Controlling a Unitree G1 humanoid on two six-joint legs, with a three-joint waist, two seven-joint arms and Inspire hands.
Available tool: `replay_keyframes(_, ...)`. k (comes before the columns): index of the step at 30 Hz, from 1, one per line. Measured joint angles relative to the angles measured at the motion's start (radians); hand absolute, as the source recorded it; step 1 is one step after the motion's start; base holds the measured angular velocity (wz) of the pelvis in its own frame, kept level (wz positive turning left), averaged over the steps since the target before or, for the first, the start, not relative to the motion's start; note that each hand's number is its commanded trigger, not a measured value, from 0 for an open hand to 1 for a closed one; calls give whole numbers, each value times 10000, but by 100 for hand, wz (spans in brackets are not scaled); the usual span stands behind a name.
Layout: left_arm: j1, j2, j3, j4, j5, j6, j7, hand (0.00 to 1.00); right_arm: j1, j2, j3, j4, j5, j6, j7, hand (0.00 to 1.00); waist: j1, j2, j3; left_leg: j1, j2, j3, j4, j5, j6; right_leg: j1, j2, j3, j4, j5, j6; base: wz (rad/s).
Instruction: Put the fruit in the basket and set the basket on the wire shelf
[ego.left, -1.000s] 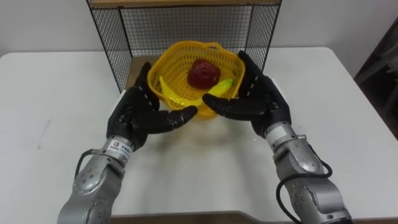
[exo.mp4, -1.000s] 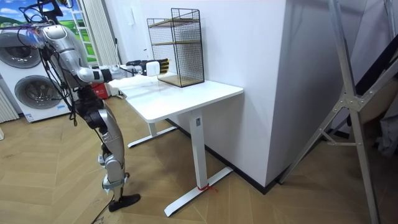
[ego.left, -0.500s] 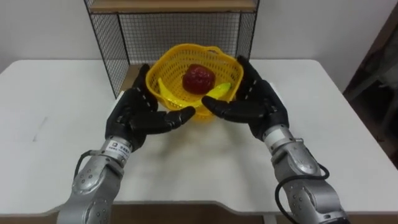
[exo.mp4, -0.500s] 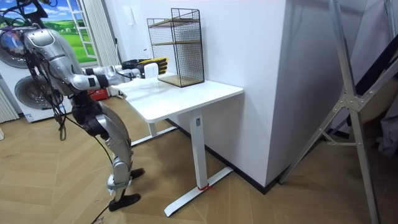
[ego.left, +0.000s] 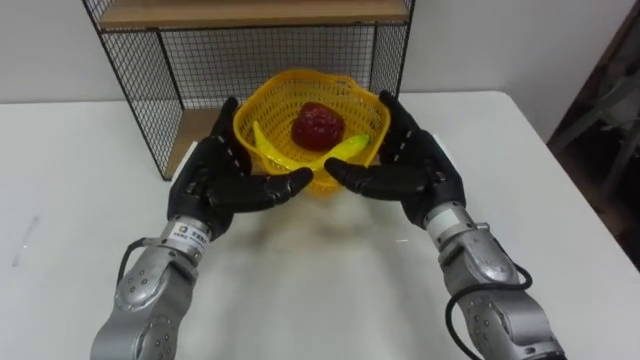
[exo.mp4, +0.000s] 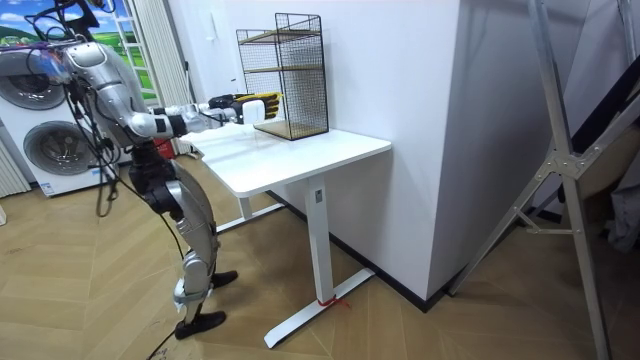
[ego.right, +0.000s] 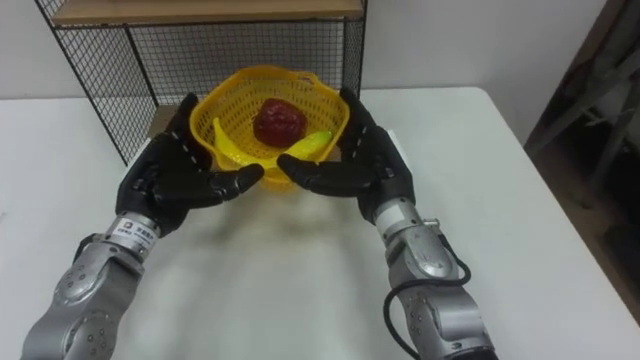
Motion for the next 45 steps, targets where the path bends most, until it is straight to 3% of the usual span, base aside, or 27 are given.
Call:
replay_keyframes(4,-30,-8,1,-1,35,-7,15,0,-2,7,-6,-3,7,-12,-9,0,8,43,9,67,-171,152,553,-521,297,-417,-364,-138,1516,113,325,2)
replay_keyframes(7,-63,-71,-49,-1,27,-14,145,0,-21,6,-72,3,20,-12,-9,0,12,152,85,321,-204,-110,354,-588,397,-558,-251,-62,1400,289,524,2)
replay_keyframes(9,-138,-69,-6,2,18,-25,218,0,-123,62,-101,6,33,-12,-9,0,22,272,166,274,-123,-148,329,-595,413,-843,76,33,209,390,387,9)
replay_keyframes(10,-143,-102,-8,25,27,-19,288,0,-83,95,-91,12,35,-8,-9,0,-39,367,169,275,-119,-262,308,-603,424,-904,217,-42,-67,667,240,24)
replay_keyframes(13,-286,-204,8,23,63,-17,391,0,-176,86,-91,12,48,-5,-8,0,7,498,143,209,-56,-363,68,-554,395,-695,328,-214,-612,890,168,11)
replay_keyframes(17,-288,-238,-1,23,111,-15,418,0,-278,49,-131,9,38,-1,-8,0,-4,483,133,362,-45,-467,-376,-351,370,-426,379,-403,-1146,1117,149,10)
replay_keyframes(21,-291,-210,6,21,51,-16,419,0,-554,47,-123,10,46,-1,-11,0,62,480,111,510,106,-507,-644,-283,314,-74,616,-422,-1932,1478,106,-3)
replay_keyframes(34,-415,-272,8,400,-11,31,471,0,-701,214,-70,190,45,13,-453,0,273,457,90,1003,96,-600,-973,-240,310,606,718,-433,-2850,1738,152,1)
replay_keyframes(38,-475,-240,-10,598,-9,263,561,0,-970,206,5,370,75,326,-729,0,267,460,91,1100,89,-591,-1059,-206,312,690,712,-464,-2848,1768,154,0)
replay_keyframes(40,-790,-276,-9,1196,8,559,571,0,-1269,210,2,748,2,479,-793,0,262,463,94,1158,89,-622,-1122,-200,308,795,714,-528,-2874,1777,149,4)
replay_keyframes(45,-1358,-270,9,2100,53,884,586,0,-1962,200,-90,1494,-192,836,-831,0,269,462,95,1149,78,-644,-1344,-66,294,744,719,-556,-2980,1866,129,1)
